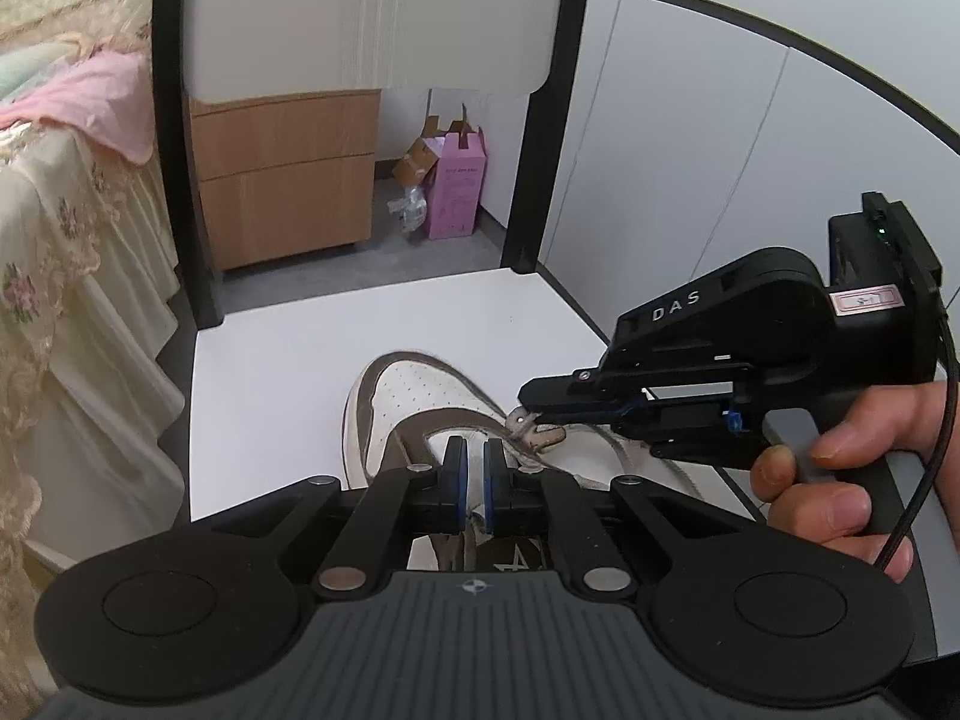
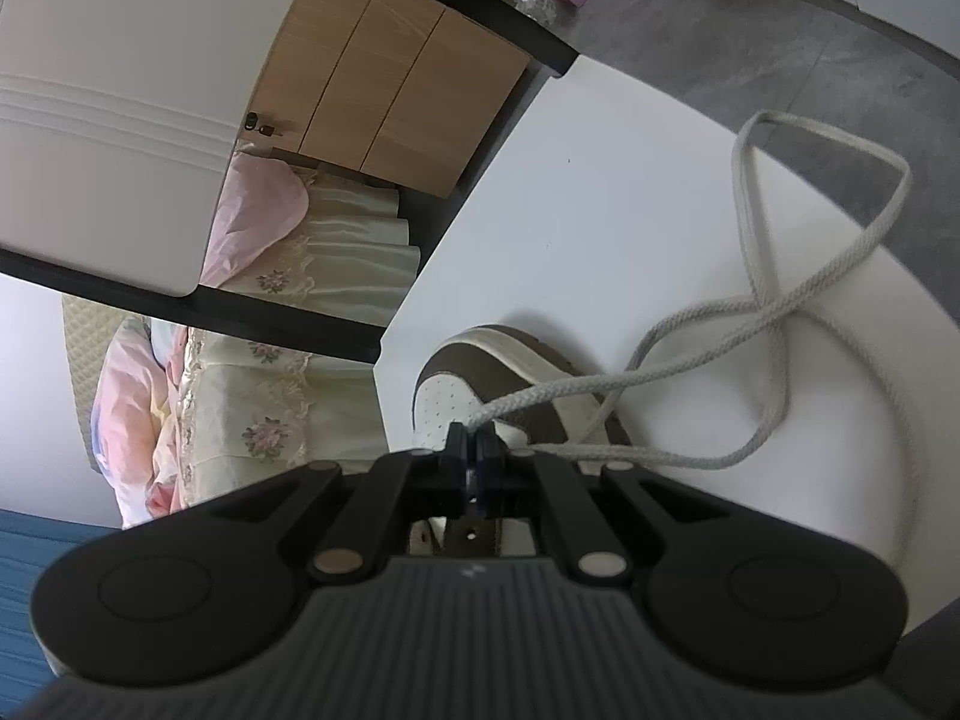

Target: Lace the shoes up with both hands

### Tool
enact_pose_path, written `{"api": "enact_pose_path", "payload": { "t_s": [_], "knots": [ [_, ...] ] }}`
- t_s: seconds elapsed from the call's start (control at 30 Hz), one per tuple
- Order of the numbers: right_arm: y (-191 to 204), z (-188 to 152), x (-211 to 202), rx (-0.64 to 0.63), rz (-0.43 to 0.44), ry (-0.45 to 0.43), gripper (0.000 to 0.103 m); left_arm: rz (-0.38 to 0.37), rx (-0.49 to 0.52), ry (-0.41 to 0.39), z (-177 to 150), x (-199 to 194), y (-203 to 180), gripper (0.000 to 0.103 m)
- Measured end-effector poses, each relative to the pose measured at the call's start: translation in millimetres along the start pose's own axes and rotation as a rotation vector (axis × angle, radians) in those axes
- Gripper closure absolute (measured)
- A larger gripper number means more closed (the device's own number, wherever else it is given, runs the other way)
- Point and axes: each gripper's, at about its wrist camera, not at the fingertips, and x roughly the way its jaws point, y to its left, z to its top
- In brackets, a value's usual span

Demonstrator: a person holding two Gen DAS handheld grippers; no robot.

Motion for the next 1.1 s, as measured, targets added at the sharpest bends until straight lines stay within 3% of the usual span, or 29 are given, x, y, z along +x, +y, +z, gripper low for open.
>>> {"api": "enact_pose_path", "payload": {
  "t_s": [0.13, 0.23, 0.27, 0.7, 0.87, 1.1],
  "knots": [
    [3.5, -0.3, -0.2, -0.036, -0.019, -0.014, 0.1, -0.011, -0.004, 0.002, 0.3, 1.9, 1.3, 0.096],
    [4.7, -0.9, 1.6, -0.058, -0.024, -0.014, 0.099, -0.008, -0.004, -0.002, 0.6, 1.2, 0.5, 0.07],
    [5.5, -1.1, 1.8, -0.065, -0.023, -0.014, 0.099, -0.007, 0.0, -0.011, 0.6, -0.4, -0.1, 0.066],
    [19.5, -5.7, 5.0, -0.177, -0.048, -0.022, 0.099, 0.046, 0.028, 0.016, -1.4, 0.8, -3.1, 0.063],
    [34.7, -14.5, 5.6, -0.325, -0.119, -0.044, 0.099, 0.083, 0.06, 0.0, -6.0, -8.6, -7.1, 0.063],
    [34.0, -14.9, 6.0, -0.346, -0.132, -0.052, 0.099, 0.085, 0.066, -0.018, -11.2, -18.0, -11.1, 0.06]
  ]
}}
